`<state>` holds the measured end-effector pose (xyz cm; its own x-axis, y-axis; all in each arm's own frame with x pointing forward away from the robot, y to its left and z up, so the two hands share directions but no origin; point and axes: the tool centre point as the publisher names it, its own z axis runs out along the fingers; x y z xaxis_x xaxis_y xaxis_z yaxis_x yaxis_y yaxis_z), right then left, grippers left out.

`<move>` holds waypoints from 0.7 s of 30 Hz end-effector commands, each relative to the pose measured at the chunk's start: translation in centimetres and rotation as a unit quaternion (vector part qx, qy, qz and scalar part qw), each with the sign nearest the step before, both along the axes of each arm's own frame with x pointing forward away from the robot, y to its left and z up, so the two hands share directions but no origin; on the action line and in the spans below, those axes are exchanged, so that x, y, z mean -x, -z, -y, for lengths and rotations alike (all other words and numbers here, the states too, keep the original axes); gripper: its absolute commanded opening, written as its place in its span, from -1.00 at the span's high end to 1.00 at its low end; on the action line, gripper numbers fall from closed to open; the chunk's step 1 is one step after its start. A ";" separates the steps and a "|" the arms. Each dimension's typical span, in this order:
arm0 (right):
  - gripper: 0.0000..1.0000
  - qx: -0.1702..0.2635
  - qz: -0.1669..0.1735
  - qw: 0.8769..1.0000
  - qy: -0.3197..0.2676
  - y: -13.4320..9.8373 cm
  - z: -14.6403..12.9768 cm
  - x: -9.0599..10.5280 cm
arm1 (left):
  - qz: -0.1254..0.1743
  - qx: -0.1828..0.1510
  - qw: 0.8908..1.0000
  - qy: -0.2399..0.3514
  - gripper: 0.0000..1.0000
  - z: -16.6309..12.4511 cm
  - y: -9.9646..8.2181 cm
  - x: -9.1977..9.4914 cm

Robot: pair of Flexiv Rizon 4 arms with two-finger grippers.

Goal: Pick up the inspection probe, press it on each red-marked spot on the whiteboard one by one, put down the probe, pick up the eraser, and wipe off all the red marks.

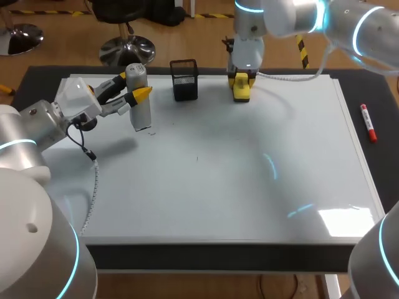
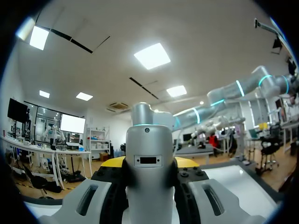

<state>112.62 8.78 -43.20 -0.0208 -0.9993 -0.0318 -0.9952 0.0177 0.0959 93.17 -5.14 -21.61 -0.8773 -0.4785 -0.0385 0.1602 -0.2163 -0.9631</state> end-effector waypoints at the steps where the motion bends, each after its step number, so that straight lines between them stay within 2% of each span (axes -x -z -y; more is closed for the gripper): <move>1: 1.00 0.023 0.004 1.000 0.004 0.6 -0.2 0.3 | 0.001 0.001 1.000 0.000 1.00 0.0 0.0 -0.1; 2: 0.92 0.023 0.007 1.000 0.007 0.5 -0.2 0.3 | 0.001 0.001 1.000 0.000 1.00 0.0 0.0 -0.1; 3: -0.09 0.020 0.007 1.000 0.007 0.4 -0.2 0.4 | 0.001 0.001 1.000 0.000 1.00 0.0 0.0 -0.1; 4: -1.00 0.023 0.009 1.000 0.010 0.3 -0.2 0.4 | 0.001 0.001 1.000 0.000 1.00 0.0 0.0 -0.1; 14: -1.00 0.016 0.025 0.999 0.025 -1.3 0.6 0.7 | 0.001 0.001 1.000 0.000 1.00 0.0 0.0 -0.1; 21: -1.00 -0.030 0.038 0.997 0.065 -4.0 2.2 0.6 | 0.001 0.001 1.000 0.000 1.00 0.0 0.0 -0.1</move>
